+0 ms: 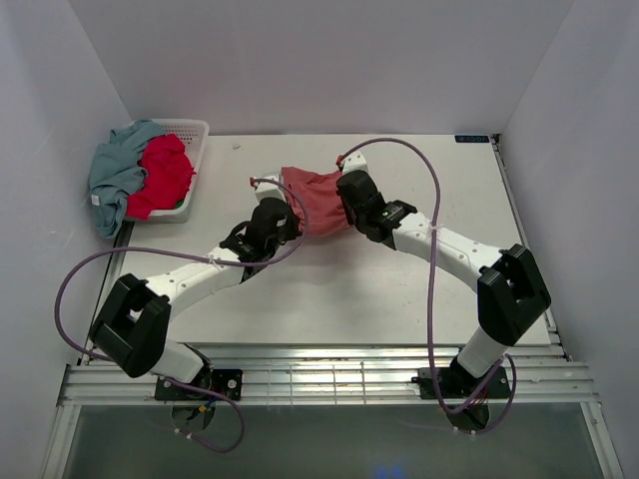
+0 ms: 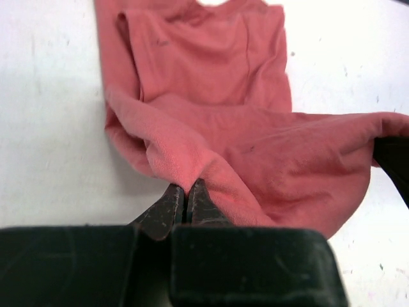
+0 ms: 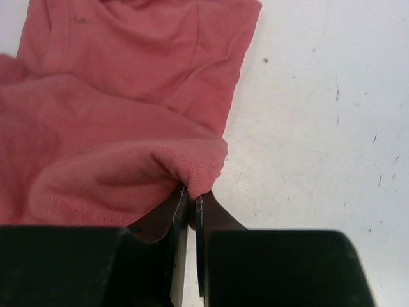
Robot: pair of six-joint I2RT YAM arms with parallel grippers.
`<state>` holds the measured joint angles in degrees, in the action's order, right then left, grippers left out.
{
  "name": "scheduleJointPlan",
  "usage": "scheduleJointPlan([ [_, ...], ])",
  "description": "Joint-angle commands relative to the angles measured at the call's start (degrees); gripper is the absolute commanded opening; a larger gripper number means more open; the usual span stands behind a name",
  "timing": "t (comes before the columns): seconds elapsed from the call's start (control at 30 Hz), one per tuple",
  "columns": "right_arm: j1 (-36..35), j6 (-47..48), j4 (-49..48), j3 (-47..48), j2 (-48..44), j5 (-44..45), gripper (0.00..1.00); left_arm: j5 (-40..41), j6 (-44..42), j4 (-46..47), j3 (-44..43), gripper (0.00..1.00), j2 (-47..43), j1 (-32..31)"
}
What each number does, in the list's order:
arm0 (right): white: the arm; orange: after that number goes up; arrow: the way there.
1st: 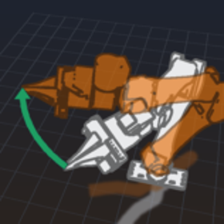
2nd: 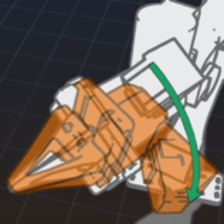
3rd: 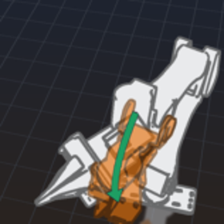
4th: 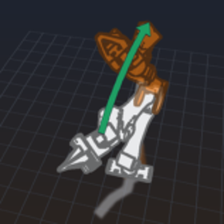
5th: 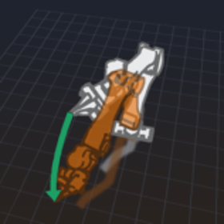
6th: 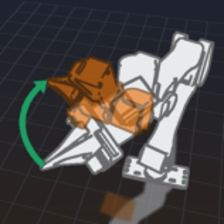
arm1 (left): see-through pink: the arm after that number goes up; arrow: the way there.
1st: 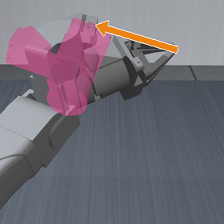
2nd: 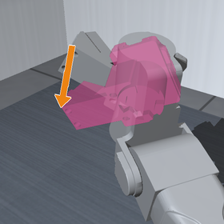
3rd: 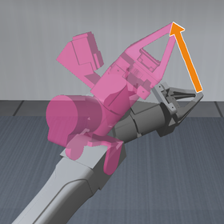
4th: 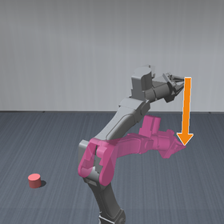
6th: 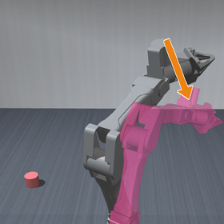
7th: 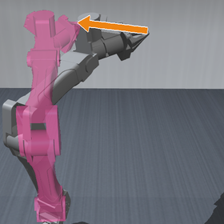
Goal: Fold and stack the t-shirts
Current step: Fold the tshirt
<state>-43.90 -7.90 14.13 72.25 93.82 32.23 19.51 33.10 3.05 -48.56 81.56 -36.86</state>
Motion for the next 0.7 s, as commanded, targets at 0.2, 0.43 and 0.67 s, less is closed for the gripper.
scheduleJointPlan([
  [0.2,8.48,3.77,-12.9,13.69,14.0,-6.03,0.08,1.06,-6.47,19.35,-7.59,0.0,14.83,3.72],
  [0.43,11.55,6.75,-15.25,24.6,25.87,-9.2,0.08,1.76,-7.71,24.63,-14.98,0.0,25.65,6.97],
  [0.67,12.96,7.64,-16.06,29.44,29.49,-7.89,0.08,1.15,-7.44,24.9,-21.05,0.0,30.41,9.96],
])
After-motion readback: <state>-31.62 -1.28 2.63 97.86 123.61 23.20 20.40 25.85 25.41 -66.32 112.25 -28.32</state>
